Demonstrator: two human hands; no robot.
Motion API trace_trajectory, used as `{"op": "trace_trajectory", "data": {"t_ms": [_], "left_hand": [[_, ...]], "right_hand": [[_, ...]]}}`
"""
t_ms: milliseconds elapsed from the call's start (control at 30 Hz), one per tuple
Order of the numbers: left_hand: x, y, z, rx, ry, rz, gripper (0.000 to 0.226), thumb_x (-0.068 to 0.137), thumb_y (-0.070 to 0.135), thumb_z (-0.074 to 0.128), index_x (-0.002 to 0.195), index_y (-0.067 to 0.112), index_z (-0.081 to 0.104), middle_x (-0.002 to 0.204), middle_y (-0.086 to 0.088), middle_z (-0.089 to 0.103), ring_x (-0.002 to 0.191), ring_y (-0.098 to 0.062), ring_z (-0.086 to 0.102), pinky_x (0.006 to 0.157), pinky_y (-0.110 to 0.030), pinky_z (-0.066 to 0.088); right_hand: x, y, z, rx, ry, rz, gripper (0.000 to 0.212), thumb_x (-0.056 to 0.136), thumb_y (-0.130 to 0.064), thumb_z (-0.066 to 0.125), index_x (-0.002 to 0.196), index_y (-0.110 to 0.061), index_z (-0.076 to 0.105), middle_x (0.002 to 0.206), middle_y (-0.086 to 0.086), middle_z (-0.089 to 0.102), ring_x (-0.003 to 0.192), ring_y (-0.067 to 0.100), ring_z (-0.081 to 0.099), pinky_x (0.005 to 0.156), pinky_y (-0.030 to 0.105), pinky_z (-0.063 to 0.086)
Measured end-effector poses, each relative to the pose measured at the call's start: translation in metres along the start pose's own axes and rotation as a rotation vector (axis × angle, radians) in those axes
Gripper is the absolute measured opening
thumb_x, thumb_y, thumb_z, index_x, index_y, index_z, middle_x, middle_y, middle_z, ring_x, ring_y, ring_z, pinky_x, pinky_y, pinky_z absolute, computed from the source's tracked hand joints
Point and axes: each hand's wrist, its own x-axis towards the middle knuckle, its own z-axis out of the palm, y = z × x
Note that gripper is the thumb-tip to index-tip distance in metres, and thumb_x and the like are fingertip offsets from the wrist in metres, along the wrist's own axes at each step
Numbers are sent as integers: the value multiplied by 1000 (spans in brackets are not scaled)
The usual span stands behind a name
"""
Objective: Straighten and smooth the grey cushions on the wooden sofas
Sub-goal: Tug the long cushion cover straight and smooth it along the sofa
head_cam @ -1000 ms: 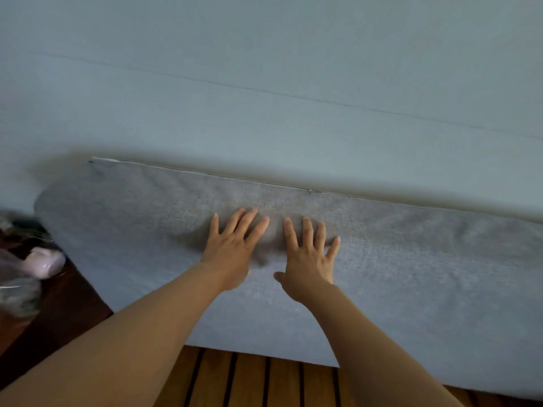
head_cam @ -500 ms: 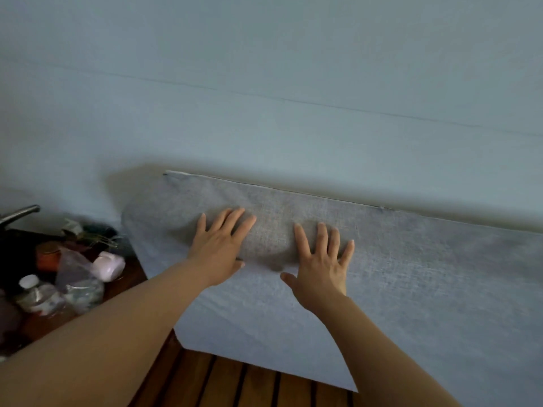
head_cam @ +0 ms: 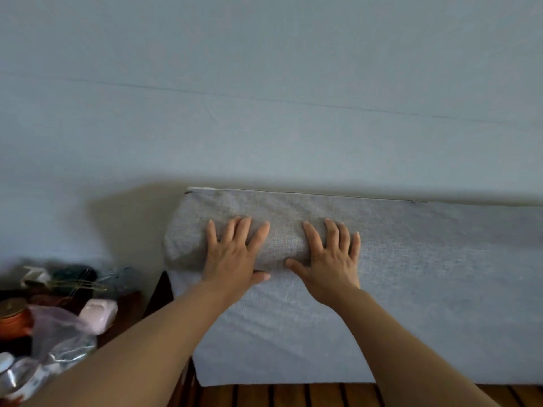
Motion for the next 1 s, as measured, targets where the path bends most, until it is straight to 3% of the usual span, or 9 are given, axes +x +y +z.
{"op": "trace_trajectory", "data": {"t_ms": [67,167,233,533,667,733,833,900,1000], "left_hand": [[12,0,0,-19,-37,-4,107,52,69,76,139,21,36,133,-15,50,116,-34,49,96,-68,31],[32,-4,3,-18,-39,-5,98,77,71,53,151,27,6,151,-9,19,135,-29,24,109,-63,8],[40,-6,5,-23,-66,-9,97,80,73,46,150,28,-4,153,-8,11,138,-28,16,110,-61,3],[36,-15,10,-85,8,53,96,79,66,56,150,27,5,153,-7,17,138,-27,20,110,-60,4],[19,-46,8,-113,40,-48,94,66,60,73,144,27,32,145,-6,37,131,-29,35,101,-67,22],[8,-68,12,-130,52,-130,96,59,57,79,139,29,33,141,-10,41,128,-35,38,90,-66,36],[-2,-89,14,-200,7,-155,96,67,48,79,142,34,22,150,-9,23,132,-38,27,83,-54,49],[-1,-93,13,-242,-64,-156,92,77,47,71,148,35,15,155,-3,6,132,-34,25,89,-47,46],[0,-92,9,-234,-92,-173,90,81,47,68,150,34,11,155,-1,0,127,-34,34,91,-44,44]], "right_hand": [[14,1,2,9,-1,13,96,62,-81,0,148,-38,5,154,7,1,141,30,-11,113,49,-15],[37,4,6,20,-9,16,97,61,-83,-1,147,-39,8,154,7,3,141,30,-10,113,49,-16],[47,5,9,11,0,24,98,60,-85,1,147,-39,9,153,7,4,141,30,-9,111,48,-18],[48,2,11,-57,-9,33,99,60,-86,0,146,-38,9,152,8,4,140,30,-6,112,48,-16],[43,2,8,-70,-21,52,99,64,-91,6,146,-37,9,151,8,5,140,31,-5,112,49,-15],[43,1,9,-78,-10,58,94,69,-90,8,146,-36,10,150,8,5,139,30,-5,113,49,-14],[42,1,11,-83,33,51,87,77,-85,14,146,-33,14,150,10,9,139,31,-2,114,49,-12],[40,-4,13,-63,92,61,80,83,-75,25,147,-27,19,149,14,14,139,33,2,114,49,-10],[29,-23,19,-1,165,80,72,92,-57,36,149,-18,18,151,18,13,141,34,0,114,50,-9]]}}
